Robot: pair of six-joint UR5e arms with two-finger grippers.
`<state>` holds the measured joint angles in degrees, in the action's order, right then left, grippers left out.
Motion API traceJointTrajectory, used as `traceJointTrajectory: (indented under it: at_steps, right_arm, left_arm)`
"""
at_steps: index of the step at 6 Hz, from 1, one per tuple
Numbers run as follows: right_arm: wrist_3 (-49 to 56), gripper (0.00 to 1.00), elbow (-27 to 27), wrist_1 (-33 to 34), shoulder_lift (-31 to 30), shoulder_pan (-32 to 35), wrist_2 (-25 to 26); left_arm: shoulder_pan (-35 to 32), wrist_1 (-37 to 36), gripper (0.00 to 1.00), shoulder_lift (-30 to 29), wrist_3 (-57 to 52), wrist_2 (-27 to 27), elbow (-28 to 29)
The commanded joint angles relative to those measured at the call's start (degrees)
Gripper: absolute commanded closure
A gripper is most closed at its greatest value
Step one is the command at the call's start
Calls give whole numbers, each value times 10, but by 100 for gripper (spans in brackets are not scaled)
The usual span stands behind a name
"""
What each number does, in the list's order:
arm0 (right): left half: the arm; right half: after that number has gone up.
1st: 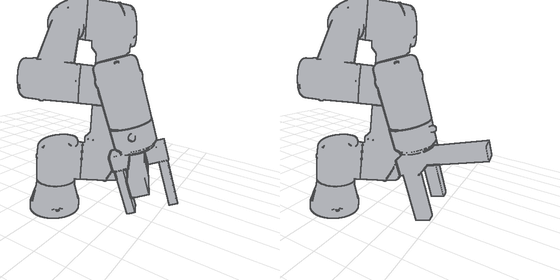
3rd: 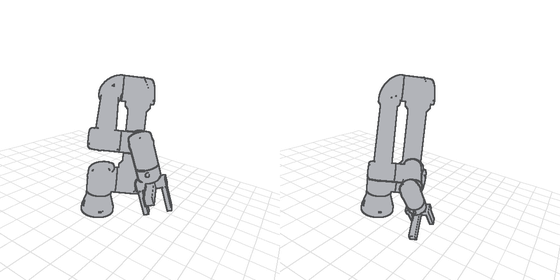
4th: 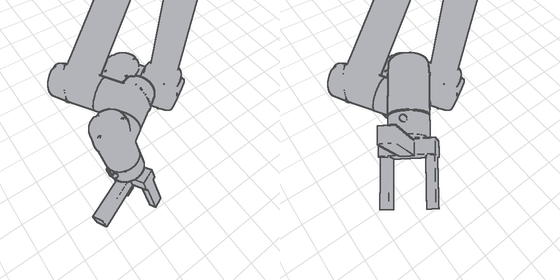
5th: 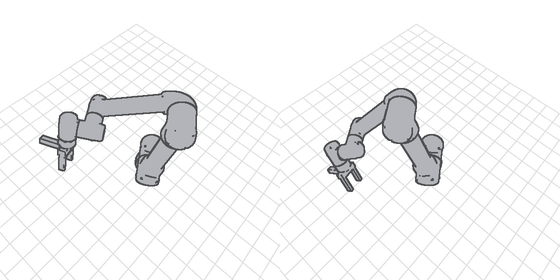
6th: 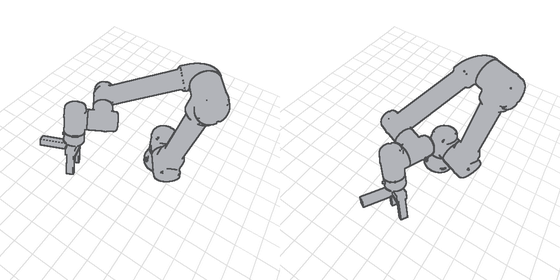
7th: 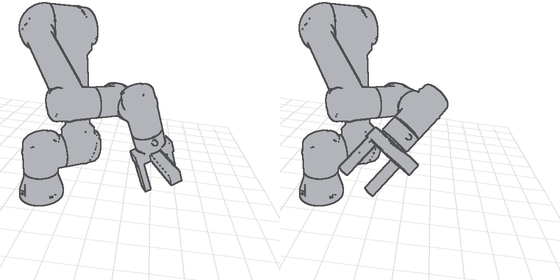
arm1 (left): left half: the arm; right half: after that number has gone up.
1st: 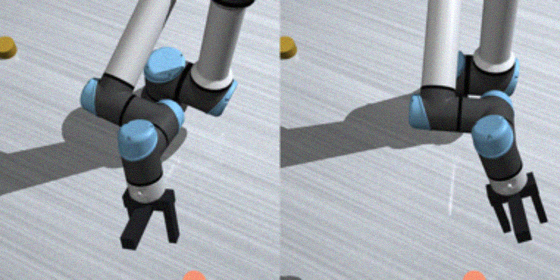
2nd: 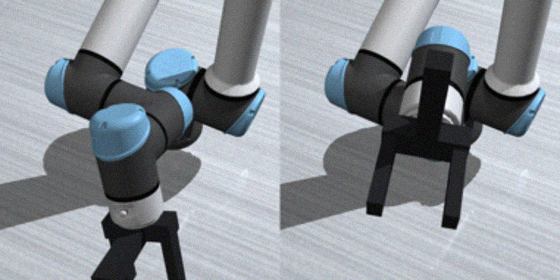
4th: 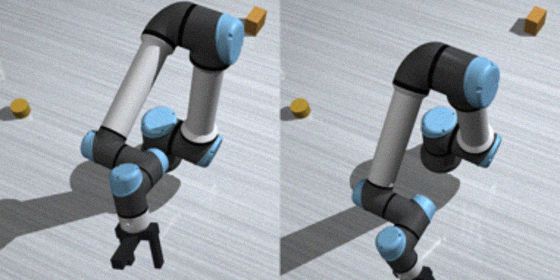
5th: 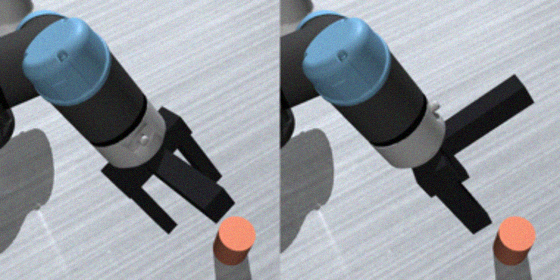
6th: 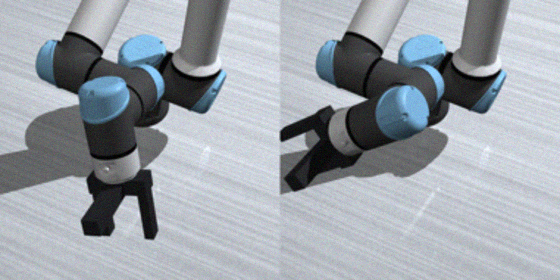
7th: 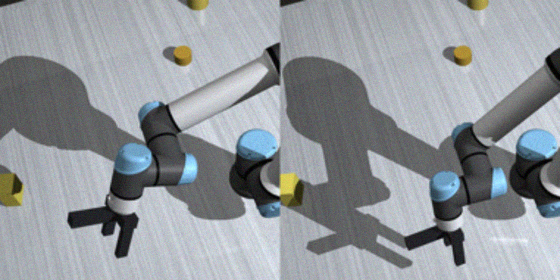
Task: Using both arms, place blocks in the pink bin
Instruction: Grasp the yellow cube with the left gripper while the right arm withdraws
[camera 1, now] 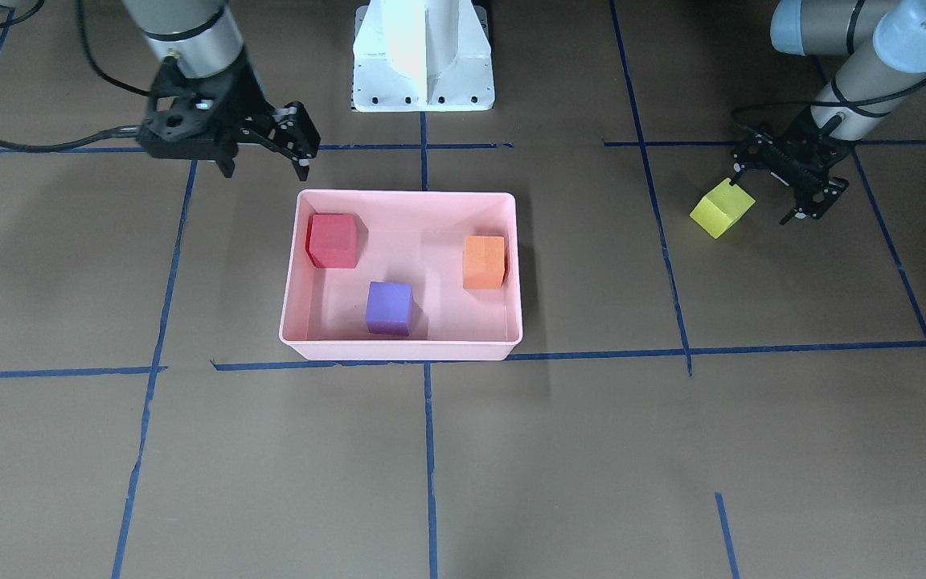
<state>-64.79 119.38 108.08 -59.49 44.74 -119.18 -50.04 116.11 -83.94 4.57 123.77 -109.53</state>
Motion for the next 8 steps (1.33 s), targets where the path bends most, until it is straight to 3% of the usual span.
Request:
traceJointTrajectory:
  at_steps: [1,7,8]
  right_arm:
    - [46,0,1,0,-20,29,-23]
    - [50,0,1,-2,-29,29,-22]
    - [50,0,2,-2,-28,28,-23]
  left_arm:
    - [15,18,0,0,4,1,15]
    - [90,18,0,-13,51,6,54]
    - [91,18,8,-16,50,5,60]
